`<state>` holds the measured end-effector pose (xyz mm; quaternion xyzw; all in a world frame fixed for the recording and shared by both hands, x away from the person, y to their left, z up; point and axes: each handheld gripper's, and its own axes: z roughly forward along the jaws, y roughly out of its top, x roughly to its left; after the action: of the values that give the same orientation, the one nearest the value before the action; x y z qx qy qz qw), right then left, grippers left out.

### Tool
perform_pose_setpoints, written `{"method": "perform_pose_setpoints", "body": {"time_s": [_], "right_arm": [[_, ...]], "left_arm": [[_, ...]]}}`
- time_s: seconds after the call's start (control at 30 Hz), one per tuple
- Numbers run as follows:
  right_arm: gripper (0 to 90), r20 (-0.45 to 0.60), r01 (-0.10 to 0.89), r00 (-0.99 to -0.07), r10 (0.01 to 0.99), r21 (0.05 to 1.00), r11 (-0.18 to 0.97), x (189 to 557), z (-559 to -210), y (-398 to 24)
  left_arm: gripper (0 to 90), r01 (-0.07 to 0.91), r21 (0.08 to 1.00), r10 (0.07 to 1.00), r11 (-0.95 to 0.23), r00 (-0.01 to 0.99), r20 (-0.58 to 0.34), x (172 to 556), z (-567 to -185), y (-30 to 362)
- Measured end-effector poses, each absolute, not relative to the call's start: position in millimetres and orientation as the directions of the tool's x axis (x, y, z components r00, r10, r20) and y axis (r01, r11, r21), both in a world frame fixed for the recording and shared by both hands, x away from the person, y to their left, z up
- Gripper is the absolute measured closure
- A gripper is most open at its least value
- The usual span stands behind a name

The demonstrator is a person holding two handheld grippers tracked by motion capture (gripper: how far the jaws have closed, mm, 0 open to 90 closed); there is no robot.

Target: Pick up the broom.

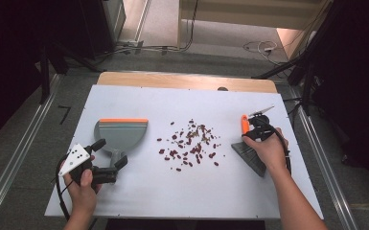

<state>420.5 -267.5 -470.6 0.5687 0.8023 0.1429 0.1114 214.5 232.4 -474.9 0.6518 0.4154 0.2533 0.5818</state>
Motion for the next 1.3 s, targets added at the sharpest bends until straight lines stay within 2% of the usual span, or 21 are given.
{"method": "perform_pose_setpoints", "body": {"time_s": [0.1,0.43,0.67,0.9,1.3], "right_arm": [[68.0,-0.056,0.866,-0.361,0.931,0.351,0.356,419.5,-470.1,-262.8],[68.3,-0.025,0.846,-0.351,0.936,0.421,0.328,411.1,-470.9,-268.9],[68.6,0.054,0.768,-0.339,0.939,0.592,0.242,386.9,-458.9,-285.6],[68.7,0.119,0.647,-0.347,0.930,0.749,0.145,359.1,-452.4,-305.7],[68.9,0.194,0.458,-0.357,0.914,0.889,-0.010,323.1,-448.3,-324.3]], "left_arm": [[0.3,0.248,0.969,0.836,0.013,0.529,-0.147,214.5,-474.4,230.4],[0.3,0.245,0.969,0.834,0.009,0.533,-0.143,214.7,-473.7,231.3],[0.3,0.237,0.971,0.833,0.005,0.537,-0.136,213.5,-471.8,228.5],[0.3,0.232,0.973,0.829,-0.006,0.545,-0.125,212.7,-470.7,225.3],[0.3,0.224,0.974,0.824,-0.005,0.553,-0.123,211.6,-468.9,223.3]]}}
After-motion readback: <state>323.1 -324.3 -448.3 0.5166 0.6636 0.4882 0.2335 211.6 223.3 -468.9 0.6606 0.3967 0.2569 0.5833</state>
